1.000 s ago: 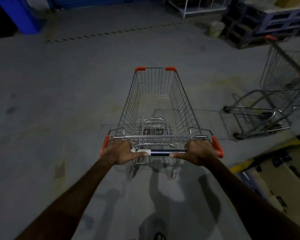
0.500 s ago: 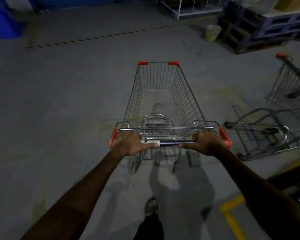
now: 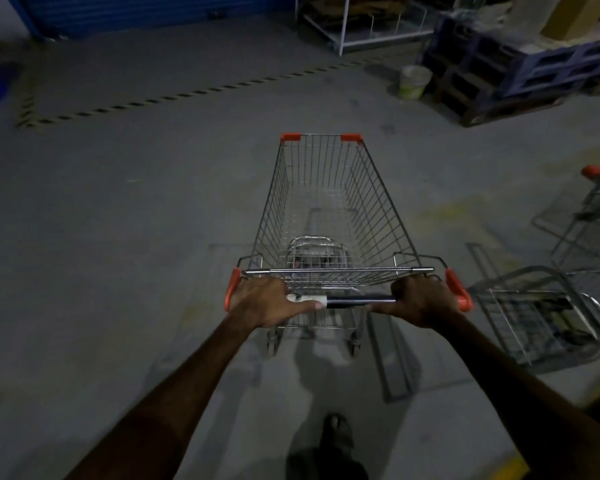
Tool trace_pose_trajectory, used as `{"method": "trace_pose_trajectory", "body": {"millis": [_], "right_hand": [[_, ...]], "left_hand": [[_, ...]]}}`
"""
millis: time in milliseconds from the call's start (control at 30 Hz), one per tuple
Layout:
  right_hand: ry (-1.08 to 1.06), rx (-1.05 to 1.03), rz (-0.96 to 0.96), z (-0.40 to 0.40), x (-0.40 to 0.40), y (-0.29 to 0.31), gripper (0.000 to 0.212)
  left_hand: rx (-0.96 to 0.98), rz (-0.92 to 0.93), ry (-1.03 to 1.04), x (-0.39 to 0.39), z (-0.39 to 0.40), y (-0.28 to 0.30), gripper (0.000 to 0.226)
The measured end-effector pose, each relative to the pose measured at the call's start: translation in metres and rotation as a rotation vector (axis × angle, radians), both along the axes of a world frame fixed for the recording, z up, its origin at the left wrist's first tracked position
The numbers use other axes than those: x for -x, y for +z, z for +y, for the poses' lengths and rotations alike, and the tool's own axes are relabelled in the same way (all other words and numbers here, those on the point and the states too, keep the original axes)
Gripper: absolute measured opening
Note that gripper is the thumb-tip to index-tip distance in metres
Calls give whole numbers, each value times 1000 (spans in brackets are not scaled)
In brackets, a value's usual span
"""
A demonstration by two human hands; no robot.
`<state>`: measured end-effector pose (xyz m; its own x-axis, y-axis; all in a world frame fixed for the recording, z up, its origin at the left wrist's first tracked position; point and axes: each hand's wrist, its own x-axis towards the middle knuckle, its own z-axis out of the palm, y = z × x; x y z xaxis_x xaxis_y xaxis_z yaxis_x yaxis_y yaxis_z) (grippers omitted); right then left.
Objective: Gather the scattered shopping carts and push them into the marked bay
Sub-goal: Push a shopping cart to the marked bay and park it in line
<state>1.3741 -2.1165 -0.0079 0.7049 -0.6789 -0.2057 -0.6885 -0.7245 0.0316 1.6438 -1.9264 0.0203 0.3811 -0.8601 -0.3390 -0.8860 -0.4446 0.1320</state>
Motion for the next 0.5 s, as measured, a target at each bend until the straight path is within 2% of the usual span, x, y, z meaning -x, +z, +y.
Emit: {"method": "trace_pose_trajectory", "body": {"millis": [200, 333, 500], "right_hand": [[10, -20, -29, -113, -62, -1, 108], [-7, -43, 2, -187, -107, 2, 103], [-12, -69, 28, -270, -156, 11, 90]], "left_hand": [[-13, -11, 3, -61, -110, -6, 115], [-6, -6, -6, -99, -186, 0, 107], [-16, -26, 20, -152, -275, -5, 113]]}}
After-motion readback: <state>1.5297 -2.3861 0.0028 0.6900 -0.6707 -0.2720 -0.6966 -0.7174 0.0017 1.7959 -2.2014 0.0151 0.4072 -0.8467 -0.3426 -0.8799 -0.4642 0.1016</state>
